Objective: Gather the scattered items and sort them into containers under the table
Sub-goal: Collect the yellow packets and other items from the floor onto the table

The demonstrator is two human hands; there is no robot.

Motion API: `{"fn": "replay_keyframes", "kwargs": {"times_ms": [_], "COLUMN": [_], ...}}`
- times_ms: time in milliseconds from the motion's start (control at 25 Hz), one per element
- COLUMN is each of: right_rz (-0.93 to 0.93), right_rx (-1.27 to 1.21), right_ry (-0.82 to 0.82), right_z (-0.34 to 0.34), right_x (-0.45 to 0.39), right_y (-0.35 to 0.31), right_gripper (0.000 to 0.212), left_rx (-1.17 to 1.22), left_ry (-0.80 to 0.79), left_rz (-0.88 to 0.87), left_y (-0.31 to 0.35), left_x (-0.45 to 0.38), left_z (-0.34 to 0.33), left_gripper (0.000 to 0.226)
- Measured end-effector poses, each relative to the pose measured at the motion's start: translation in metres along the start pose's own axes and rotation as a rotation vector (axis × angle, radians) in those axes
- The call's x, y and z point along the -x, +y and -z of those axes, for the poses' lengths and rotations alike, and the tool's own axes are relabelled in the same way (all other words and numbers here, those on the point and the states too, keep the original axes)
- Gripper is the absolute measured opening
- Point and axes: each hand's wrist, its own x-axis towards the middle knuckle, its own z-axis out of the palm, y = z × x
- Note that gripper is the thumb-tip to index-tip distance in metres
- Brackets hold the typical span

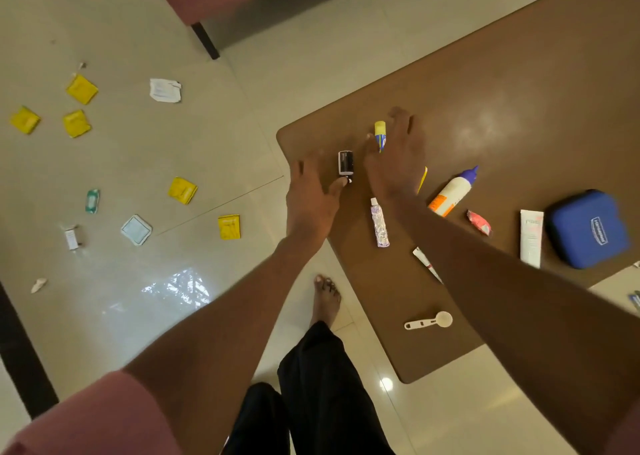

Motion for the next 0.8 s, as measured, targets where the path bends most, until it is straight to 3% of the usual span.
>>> {"fn": "replay_keyframes", "kwargs": {"times_ms": [120, 320, 520, 800], "right_rz": [0.115, 0.352, 0.384, 0.297], "right_rx": [0.006, -0.011, 0.035, 0.163], "right_ry": [0.046, -0.143, -0.456, -0.578], "right_z": [-0.001, -0.029, -0.079, -0.193], "right_x": [0.041, 0.127, 0.189, 0.216], "right_y": [-0.026, -0.070, -0.096, -0.131], "right_gripper": [0.038, 0.026, 0.030, 0.036], "left_rx": [0.047, 0.011, -0.082, -0.201], "left_ry": [0.101, 0.155, 0.098, -0.007], "left_rz": [0.056, 0.245, 0.461, 0.475], "left_y": [-0.028, -0.110, -0.196, -0.317], "left_x": [0.037, 0.100, 0.152, 0.122], "left_z": [0.029, 0.081, 0.126, 0.183], "left_gripper": [0.044, 0.028, 0.028, 0.040]}}
